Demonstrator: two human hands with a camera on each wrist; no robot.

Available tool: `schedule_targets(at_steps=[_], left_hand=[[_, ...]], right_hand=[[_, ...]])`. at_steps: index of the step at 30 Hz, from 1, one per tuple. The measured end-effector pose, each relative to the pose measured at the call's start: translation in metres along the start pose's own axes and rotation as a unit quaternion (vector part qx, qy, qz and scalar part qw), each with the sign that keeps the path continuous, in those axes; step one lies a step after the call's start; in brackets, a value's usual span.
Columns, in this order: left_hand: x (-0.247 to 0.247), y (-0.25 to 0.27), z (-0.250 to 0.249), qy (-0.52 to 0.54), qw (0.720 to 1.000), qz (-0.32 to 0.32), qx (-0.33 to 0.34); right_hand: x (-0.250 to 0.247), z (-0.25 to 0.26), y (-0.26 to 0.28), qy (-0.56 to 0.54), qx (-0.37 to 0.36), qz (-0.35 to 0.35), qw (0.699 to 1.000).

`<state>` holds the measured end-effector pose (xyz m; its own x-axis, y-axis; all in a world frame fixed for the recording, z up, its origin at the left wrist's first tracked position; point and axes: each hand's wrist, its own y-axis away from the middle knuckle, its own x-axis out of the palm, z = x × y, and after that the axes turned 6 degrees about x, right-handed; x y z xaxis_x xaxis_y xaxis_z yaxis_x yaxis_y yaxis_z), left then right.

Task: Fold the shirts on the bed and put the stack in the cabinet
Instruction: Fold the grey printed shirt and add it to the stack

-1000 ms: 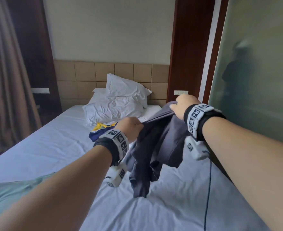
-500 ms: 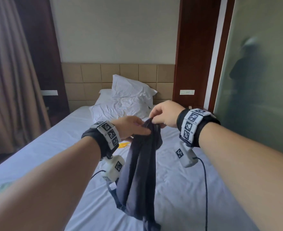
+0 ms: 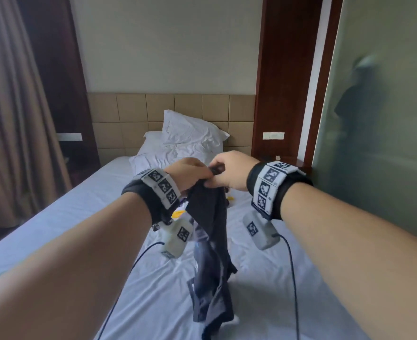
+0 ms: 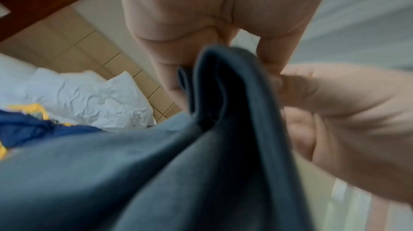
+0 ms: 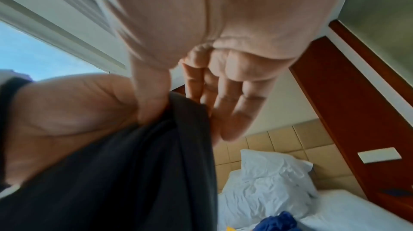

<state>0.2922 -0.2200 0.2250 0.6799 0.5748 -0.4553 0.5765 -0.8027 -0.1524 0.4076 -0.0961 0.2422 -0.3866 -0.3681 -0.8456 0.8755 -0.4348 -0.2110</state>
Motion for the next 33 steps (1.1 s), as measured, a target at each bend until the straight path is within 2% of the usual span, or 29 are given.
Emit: schedule_targets(at_steps=[1,3,5,8,11,14,16,19,23,28,30,33], left_hand=[[-0.002,0.001,0.000,0.110,0.994,0.011,-0.023],[-0.007,0.007,0.005,0.282,0.958,0.012,-0.056],[-0.009,0.009,0.017,0.332,0.941,-0.014,-0.067],[-0.002,0.011,0.039,0.226,0.967,-0.011,-0.115],[0.015,0.021,0.043,0.145,0.972,0.096,-0.160],[0.024,0.028,0.037,0.142,0.967,0.166,-0.135],[0.021,0.028,0.034,0.173,0.964,0.167,-0.110],[0.012,0.028,0.026,0.226,0.963,0.121,-0.078],[-0.002,0.024,0.015,0.271,0.962,0.010,-0.034],[-0.013,0.019,-0.004,0.290,0.955,-0.068,-0.007],[-0.019,0.021,-0.013,0.286,0.953,-0.096,0.005],[-0.038,0.027,-0.018,0.261,0.956,-0.135,0.016]], right_hand=[[-0.002,0.000,-0.001,-0.010,0.000,-0.022,1.000],[-0.008,-0.006,-0.002,-0.034,-0.001,-0.051,0.998],[-0.013,-0.013,0.001,-0.109,0.011,-0.061,0.992],[-0.018,-0.018,0.008,-0.221,0.028,-0.087,0.971],[-0.020,-0.023,0.011,-0.284,0.040,-0.090,0.954],[-0.025,-0.031,0.015,-0.282,0.053,-0.088,0.954],[-0.030,-0.036,0.021,-0.299,0.066,-0.077,0.949],[-0.041,-0.048,0.032,-0.280,0.100,-0.073,0.952],[-0.051,-0.065,0.040,-0.179,0.138,-0.067,0.972],[-0.062,-0.061,0.040,-0.002,0.130,-0.136,0.982],[-0.068,-0.058,0.041,0.020,0.140,-0.152,0.978],[-0.073,-0.055,0.043,-0.005,0.144,-0.177,0.974]])
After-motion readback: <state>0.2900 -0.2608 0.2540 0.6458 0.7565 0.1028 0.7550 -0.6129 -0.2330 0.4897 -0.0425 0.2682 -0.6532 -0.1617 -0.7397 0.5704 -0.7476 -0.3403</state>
